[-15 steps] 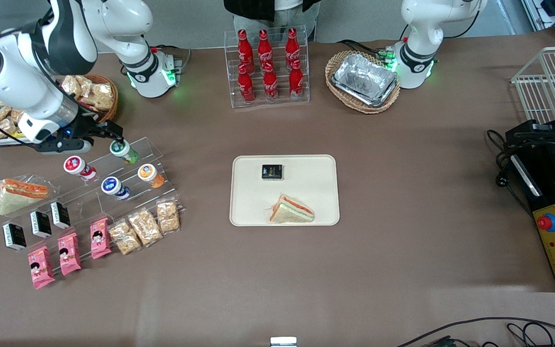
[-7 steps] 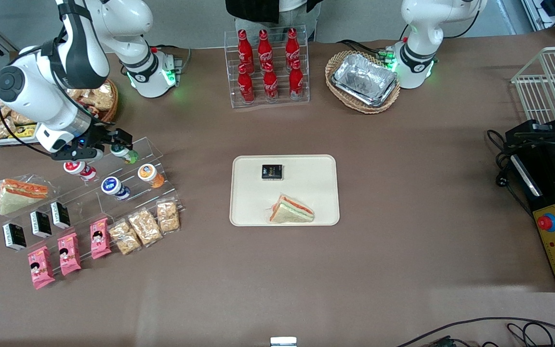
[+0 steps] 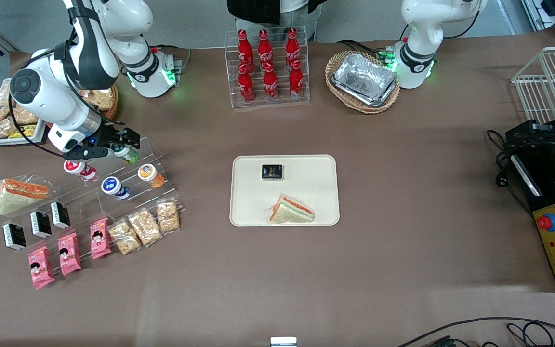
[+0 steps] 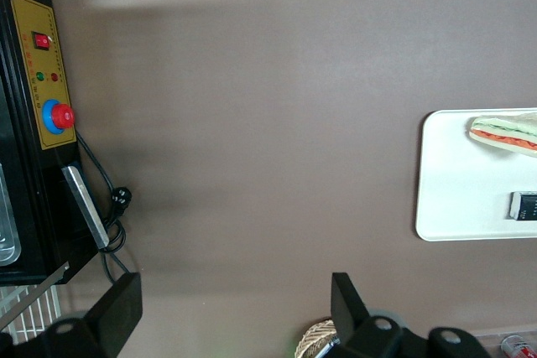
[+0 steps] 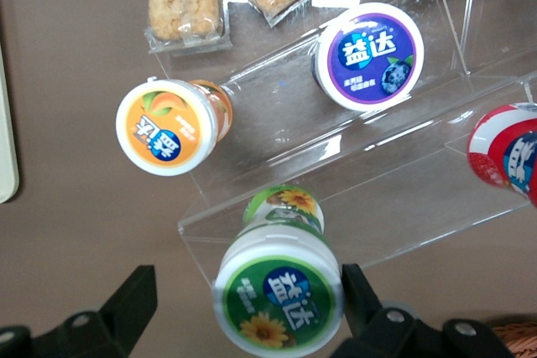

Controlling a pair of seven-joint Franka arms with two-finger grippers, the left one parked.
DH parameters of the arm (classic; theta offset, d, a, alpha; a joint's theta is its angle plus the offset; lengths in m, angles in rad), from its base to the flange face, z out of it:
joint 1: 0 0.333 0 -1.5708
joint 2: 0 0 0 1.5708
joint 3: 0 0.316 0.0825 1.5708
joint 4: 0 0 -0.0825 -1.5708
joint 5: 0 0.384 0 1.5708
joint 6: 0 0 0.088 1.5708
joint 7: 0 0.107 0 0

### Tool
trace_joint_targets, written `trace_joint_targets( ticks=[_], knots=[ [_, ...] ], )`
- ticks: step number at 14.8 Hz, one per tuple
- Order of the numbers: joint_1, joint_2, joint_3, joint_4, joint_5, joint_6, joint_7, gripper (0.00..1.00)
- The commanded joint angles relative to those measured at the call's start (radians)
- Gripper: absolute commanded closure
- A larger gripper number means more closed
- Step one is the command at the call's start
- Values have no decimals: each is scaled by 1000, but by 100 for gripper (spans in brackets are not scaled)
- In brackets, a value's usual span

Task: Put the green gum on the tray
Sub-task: 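Lower the right gripper and close it around the green bottle, then lift the green bottle off the rack with the right gripper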

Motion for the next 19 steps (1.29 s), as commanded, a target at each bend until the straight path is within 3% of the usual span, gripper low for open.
trace_joint_targets(
  ticks=[1, 4, 9, 14, 19],
  knots=[
    [2, -10, -1, -20, 20, 25, -18, 14],
    [0, 0, -1, -20, 17, 43, -18, 27],
    [-7, 5, -3, -17, 17, 54, -24, 72],
    [-12, -32, -8, 29, -8, 16, -102, 74],
    [-12, -26, -8, 323, -60, -314, -96, 75]
  ],
)
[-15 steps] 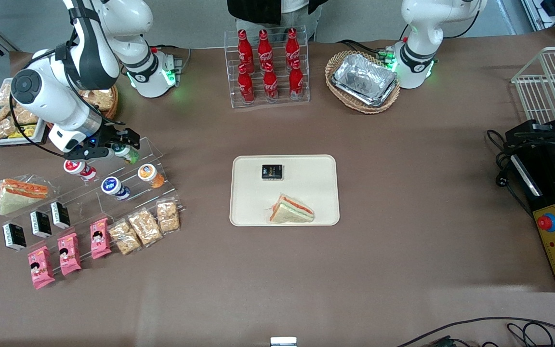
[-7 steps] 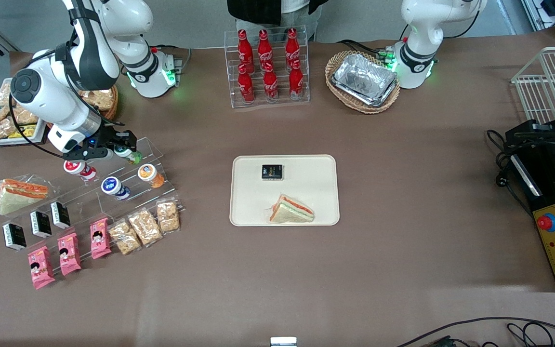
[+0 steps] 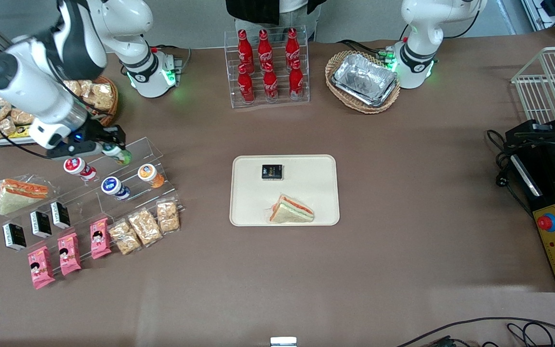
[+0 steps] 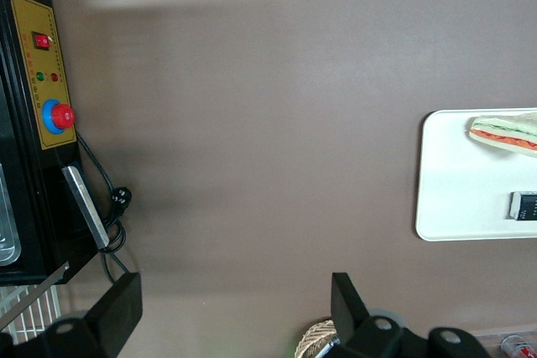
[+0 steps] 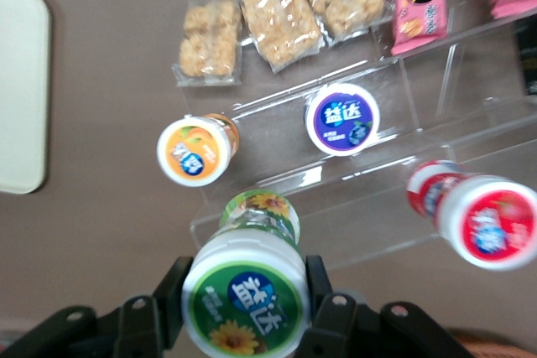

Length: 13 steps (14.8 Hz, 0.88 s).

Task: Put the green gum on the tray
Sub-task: 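Lift the green bottle off the rack with the right gripper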

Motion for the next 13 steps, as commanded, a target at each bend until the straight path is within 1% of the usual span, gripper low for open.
trace_joint_targets(
  ticks=[1, 2, 4, 7, 10, 11, 12, 13],
  knots=[
    [-4, 20, -1, 250, -24, -255, -5, 75],
    [1, 32, 3, 301, -24, -308, 11, 75],
    [12, 40, 22, 358, -21, -337, 84, 75],
    [21, 83, 128, 431, -8, -385, 245, 76],
    [21, 149, 260, 500, -5, -396, 424, 76],
    [21, 179, 309, 519, -5, -394, 502, 77],
    [21, 208, 356, 519, -5, -373, 569, 80],
    [22, 238, 401, 520, -5, -333, 625, 80]
  ],
)
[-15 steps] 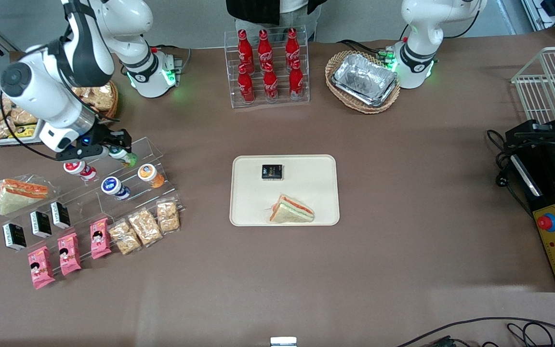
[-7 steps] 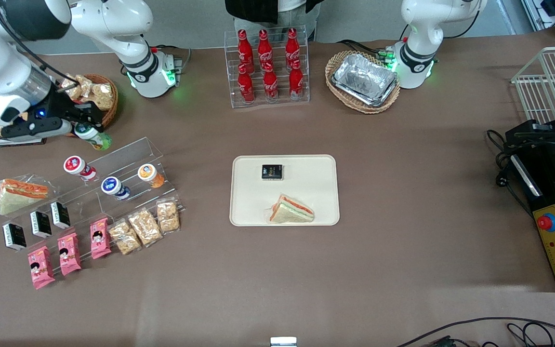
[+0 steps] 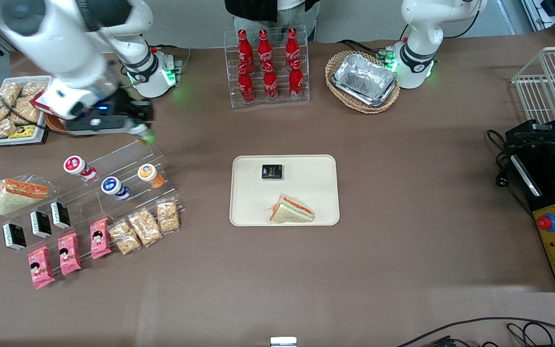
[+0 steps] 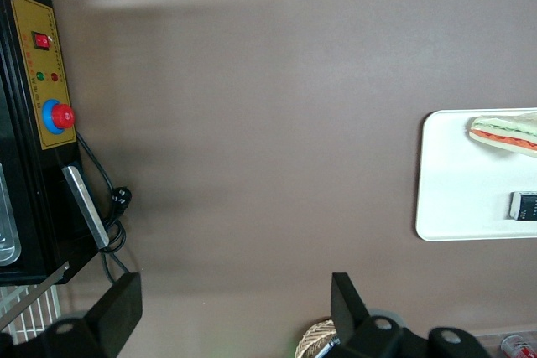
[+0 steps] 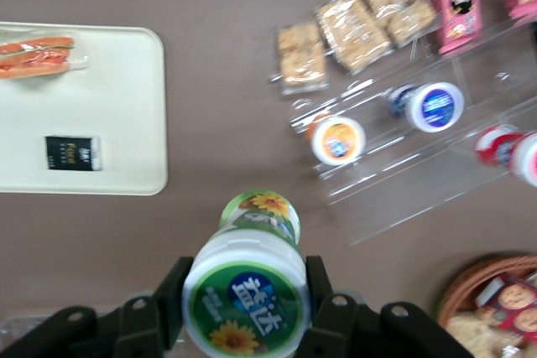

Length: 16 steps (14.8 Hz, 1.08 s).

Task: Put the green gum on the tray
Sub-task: 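Lift the green bottle off the rack with the right gripper, then carry the green bottle over the cream tray and lower it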

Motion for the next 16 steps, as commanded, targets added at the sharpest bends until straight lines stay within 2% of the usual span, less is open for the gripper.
trace_joint_targets(
  ticks=[1, 3, 5, 9, 16],
  knots=[
    [-3, 146, 138, 71, -1, 67, 219, 80],
    [16, 225, 200, 54, -14, 167, 341, 80],
    [92, 282, 209, 3, -48, 294, 466, 80],
    [203, 435, 209, -43, -201, 472, 701, 80],
    [234, 645, 204, -63, -367, 685, 819, 80]
  ],
)
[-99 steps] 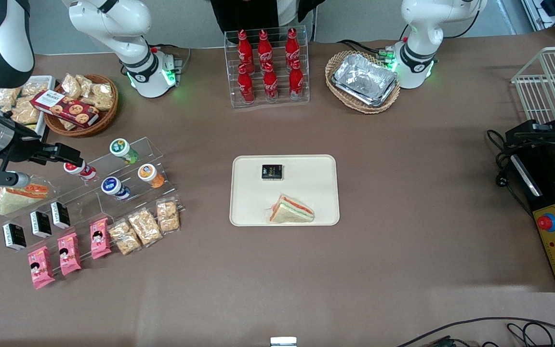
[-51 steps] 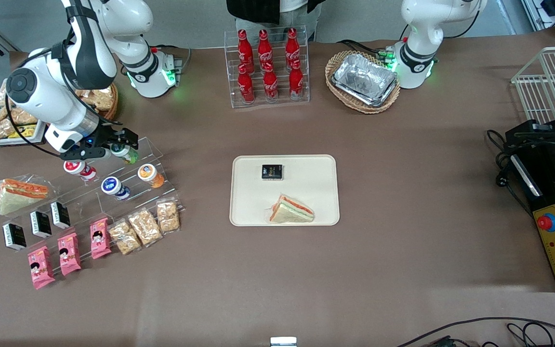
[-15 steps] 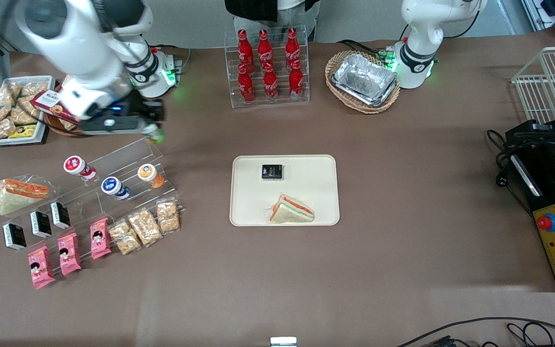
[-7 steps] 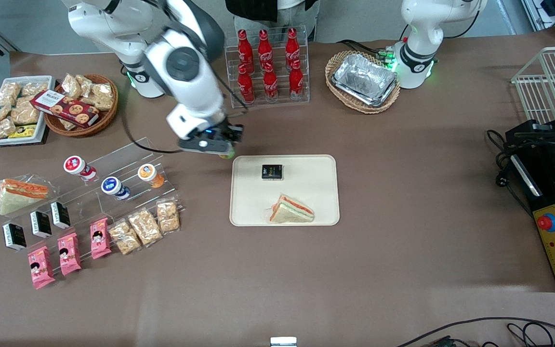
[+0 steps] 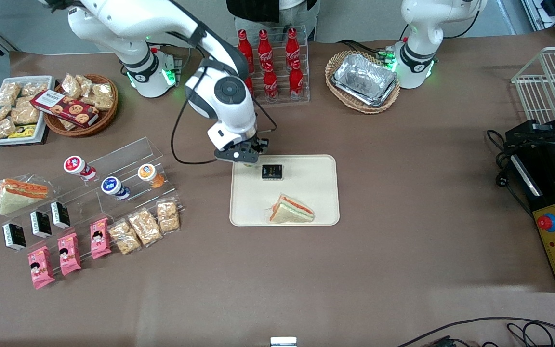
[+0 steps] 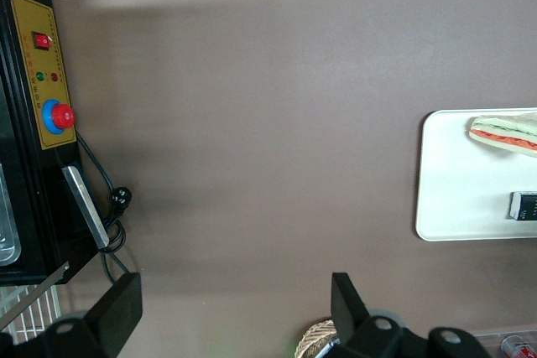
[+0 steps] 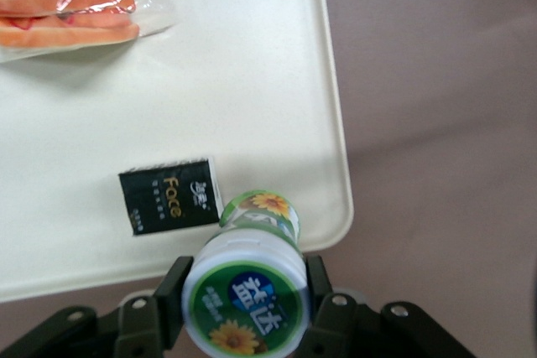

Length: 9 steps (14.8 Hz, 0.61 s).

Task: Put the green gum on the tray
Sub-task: 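Carry the green bottle over the cream tray and lower it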

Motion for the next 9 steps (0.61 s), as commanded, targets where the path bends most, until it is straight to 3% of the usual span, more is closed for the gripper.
trace_joint_targets(
  ticks=[1, 3, 7, 8, 9],
  knots=[
    [-3, 110, 0, 8, -124, 92, 86, 80],
    [5, 147, 0, 10, -184, 109, 146, 79],
    [3, 179, -6, 10, -201, 138, 164, 74],
    [0, 180, -6, 10, -201, 138, 165, 52],
    [-1, 180, -6, 11, -199, 139, 167, 1]
  ],
)
